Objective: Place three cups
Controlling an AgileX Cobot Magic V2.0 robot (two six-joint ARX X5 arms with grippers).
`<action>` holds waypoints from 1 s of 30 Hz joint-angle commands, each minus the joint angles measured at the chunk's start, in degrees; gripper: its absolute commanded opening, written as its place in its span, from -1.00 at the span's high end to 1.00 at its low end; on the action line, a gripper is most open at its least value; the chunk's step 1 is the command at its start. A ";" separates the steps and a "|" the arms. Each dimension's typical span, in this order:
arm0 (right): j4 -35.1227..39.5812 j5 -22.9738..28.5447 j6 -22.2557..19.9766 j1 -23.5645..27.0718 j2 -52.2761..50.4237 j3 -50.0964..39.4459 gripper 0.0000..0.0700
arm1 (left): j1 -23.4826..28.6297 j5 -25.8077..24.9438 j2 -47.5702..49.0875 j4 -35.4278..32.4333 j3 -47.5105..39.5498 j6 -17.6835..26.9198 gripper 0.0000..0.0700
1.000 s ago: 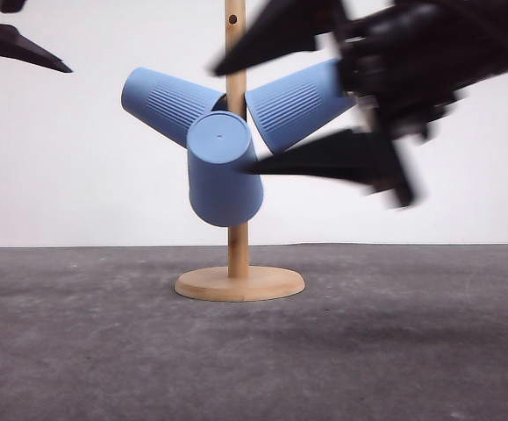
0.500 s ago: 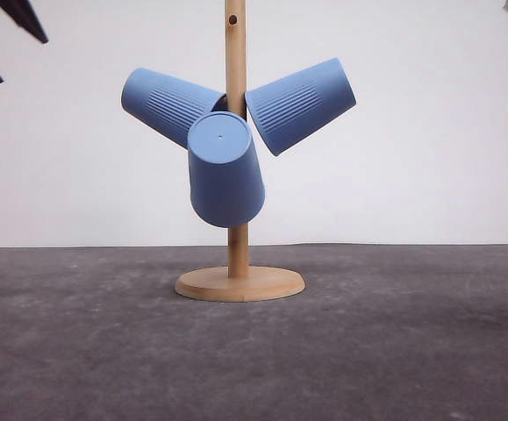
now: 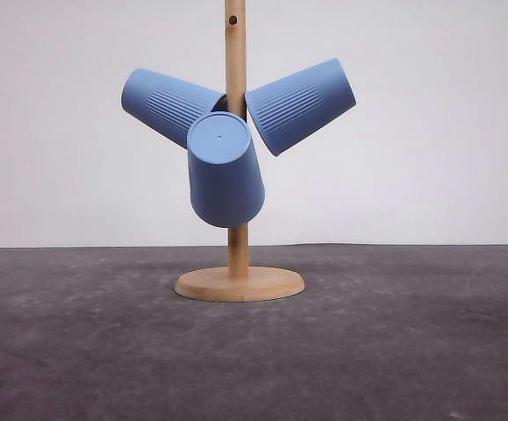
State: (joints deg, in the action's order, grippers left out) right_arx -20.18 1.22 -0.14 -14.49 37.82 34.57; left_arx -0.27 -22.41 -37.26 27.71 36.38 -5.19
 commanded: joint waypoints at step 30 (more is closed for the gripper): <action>1.44 -0.84 3.93 0.38 -3.55 -5.03 0.98 | 0.01 2.82 10.38 -3.71 -7.55 2.32 1.00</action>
State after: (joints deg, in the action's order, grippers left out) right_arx -19.40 0.19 3.25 -14.02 34.11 28.77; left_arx -0.27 -20.47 -27.68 25.47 29.92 -5.24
